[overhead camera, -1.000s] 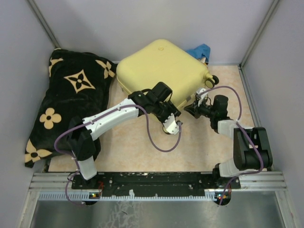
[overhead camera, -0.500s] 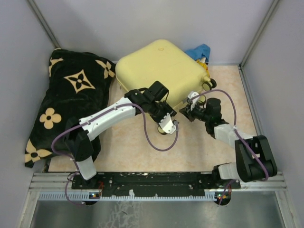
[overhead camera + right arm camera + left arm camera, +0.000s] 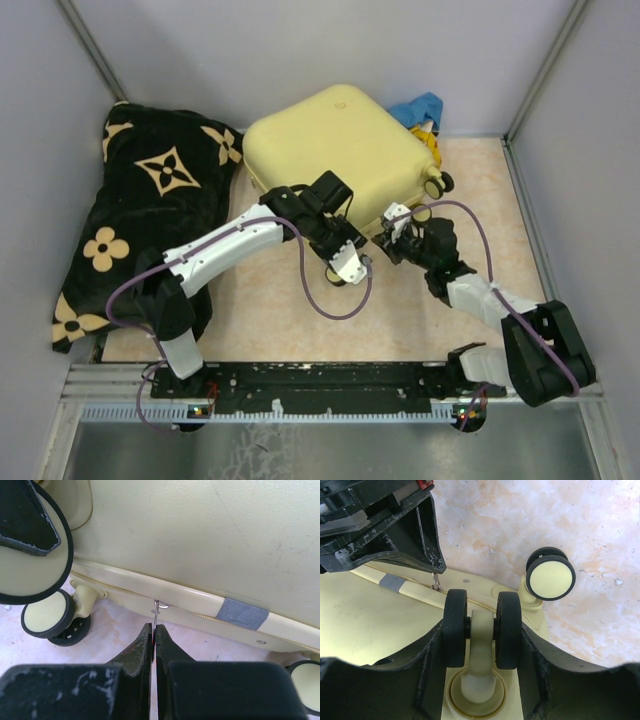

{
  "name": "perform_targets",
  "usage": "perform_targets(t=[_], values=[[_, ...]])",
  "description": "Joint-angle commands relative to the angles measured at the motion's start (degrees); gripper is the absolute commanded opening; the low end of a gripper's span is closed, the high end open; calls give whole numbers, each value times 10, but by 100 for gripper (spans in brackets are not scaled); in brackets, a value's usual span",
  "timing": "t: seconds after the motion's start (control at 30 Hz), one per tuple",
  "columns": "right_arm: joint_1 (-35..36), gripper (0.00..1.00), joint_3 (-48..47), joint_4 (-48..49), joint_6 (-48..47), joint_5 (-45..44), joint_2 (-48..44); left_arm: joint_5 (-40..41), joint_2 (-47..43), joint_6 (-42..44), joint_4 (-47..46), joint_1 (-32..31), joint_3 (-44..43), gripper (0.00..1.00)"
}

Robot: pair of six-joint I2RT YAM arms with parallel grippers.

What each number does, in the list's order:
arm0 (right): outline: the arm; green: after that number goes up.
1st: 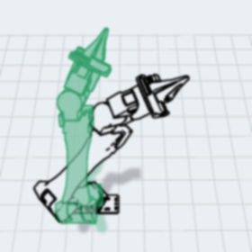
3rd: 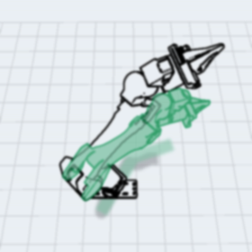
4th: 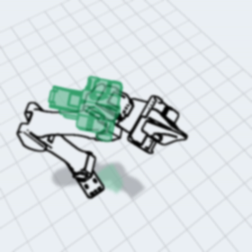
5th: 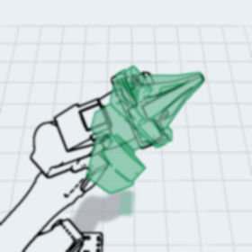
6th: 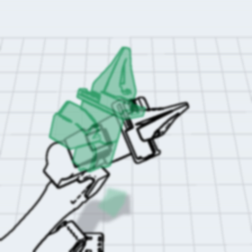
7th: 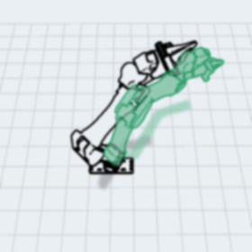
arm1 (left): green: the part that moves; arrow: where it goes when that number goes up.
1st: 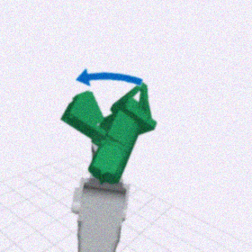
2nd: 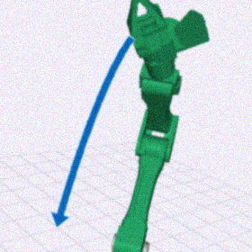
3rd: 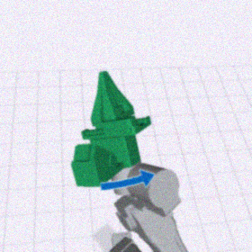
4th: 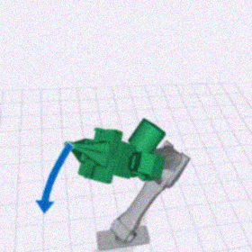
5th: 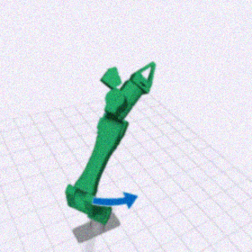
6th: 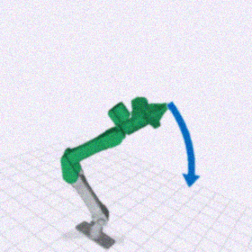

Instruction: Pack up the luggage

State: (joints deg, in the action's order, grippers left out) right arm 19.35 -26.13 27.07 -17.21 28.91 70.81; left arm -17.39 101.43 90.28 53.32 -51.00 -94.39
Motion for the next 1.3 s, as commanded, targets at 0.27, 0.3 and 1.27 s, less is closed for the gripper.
perform_targets(t=[0.27, 0.3, 1.27], values=[[107, 0, 33, 76, 109, 75, -23, -9, 12, -45, 53, 13, -18, 0], [112, 0, 37, 80, 116, 75, -29, -8, 13, -46, 55, 14, -18, 0], [-300, 0, -51, 106, 39, -87, 39, 34, -48, 10, 158, 65, 47, 0]])
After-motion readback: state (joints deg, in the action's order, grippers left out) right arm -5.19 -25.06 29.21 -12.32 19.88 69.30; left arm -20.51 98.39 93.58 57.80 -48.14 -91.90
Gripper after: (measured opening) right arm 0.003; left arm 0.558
